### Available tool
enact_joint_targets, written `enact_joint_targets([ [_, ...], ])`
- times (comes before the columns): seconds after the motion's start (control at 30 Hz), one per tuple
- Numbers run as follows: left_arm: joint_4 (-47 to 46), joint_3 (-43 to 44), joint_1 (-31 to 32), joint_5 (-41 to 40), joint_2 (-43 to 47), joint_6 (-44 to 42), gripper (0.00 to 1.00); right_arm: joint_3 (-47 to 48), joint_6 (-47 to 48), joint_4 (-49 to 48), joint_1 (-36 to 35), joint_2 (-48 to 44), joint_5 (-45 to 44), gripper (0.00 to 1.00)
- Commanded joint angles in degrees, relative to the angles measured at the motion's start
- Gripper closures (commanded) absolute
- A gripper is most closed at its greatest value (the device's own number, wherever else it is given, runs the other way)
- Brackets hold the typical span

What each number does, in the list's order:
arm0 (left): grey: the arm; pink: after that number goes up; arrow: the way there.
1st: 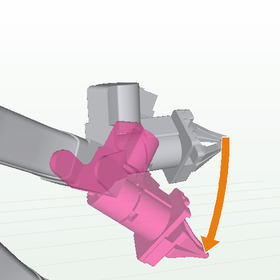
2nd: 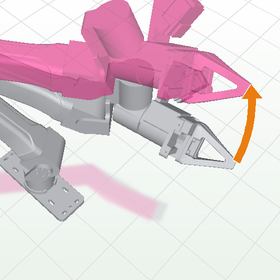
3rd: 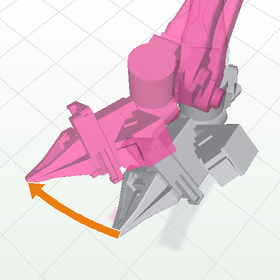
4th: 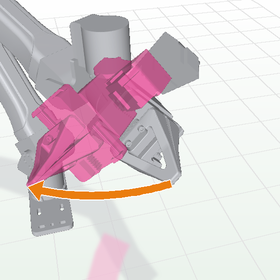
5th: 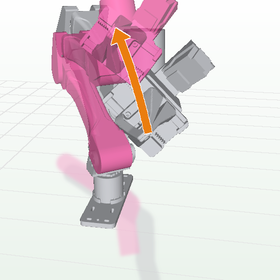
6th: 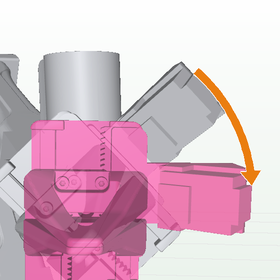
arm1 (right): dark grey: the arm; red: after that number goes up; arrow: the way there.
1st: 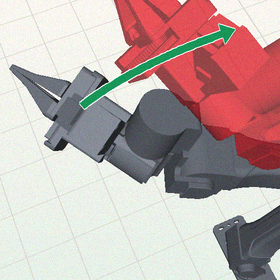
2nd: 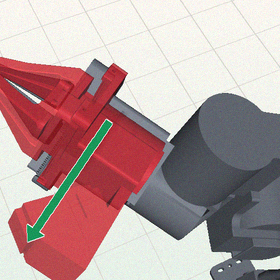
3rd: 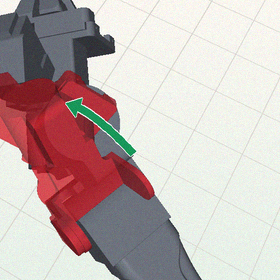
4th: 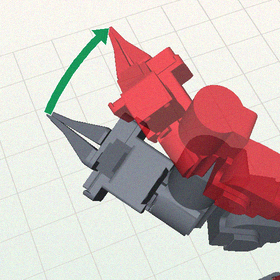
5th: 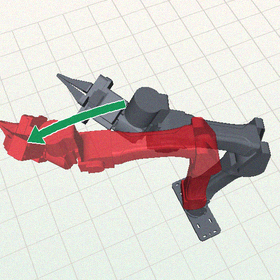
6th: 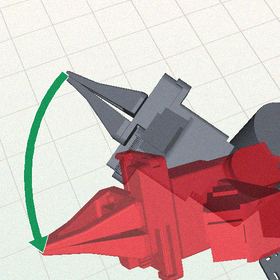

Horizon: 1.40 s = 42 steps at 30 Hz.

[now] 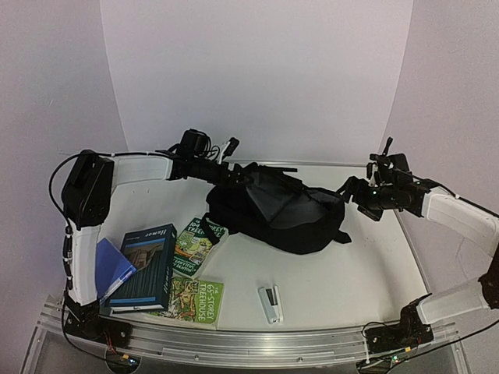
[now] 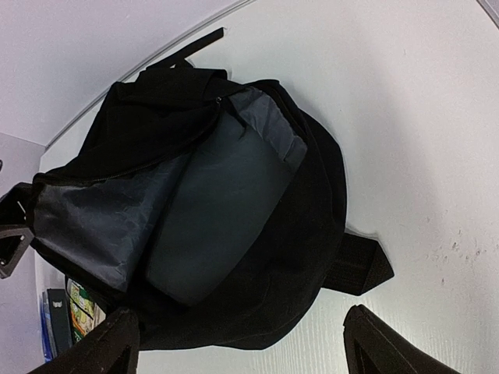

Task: Pack the student bag
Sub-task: Unzip the student bag at the center of the board, then pick up the book from the center of the board.

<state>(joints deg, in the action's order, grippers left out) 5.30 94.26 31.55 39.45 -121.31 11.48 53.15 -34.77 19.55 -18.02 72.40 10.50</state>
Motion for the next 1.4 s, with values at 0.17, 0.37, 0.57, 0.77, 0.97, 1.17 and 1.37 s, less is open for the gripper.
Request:
enact_joint_targets([
  [0.17,-0.04,-11.41,-1.48,-11.28,20.23,5.08,0.0,2.3,2.0,0.67,0.07,-3.44,3.03,0.06],
  [0.37,6.87,-21.05,-4.24,-20.46,31.83,12.69,0.0,2.96,1.9,-0.18,-2.53,-3.89,5.7,0.05],
  [0.57,17.78,-27.57,-7.43,-23.85,36.03,18.89,0.0,5.03,-1.43,-3.25,-13.72,-1.12,2.92,0.04],
  [0.77,20.29,-35.98,-13.61,-22.75,40.49,24.77,0.0,5.73,-9.2,-15.1,-28.48,7.12,2.43,0.06],
  [0.97,19.91,-45.96,-21.18,-21.67,47.89,28.84,0.0,14.12,-15.39,-24.02,-41.51,23.1,-0.01,0.13],
  [1.17,14.9,-55.46,-28.09,-18.15,51.51,31.84,0.0,25.44,-17.59,-28.42,-47.96,38.17,1.35,0.16],
  [1.37,11.48,-60.13,-29.8,-18.37,52.9,32.6,0.0,33.36,-19.95,-28.51,-50.59,48.03,2.41,0.2],
])
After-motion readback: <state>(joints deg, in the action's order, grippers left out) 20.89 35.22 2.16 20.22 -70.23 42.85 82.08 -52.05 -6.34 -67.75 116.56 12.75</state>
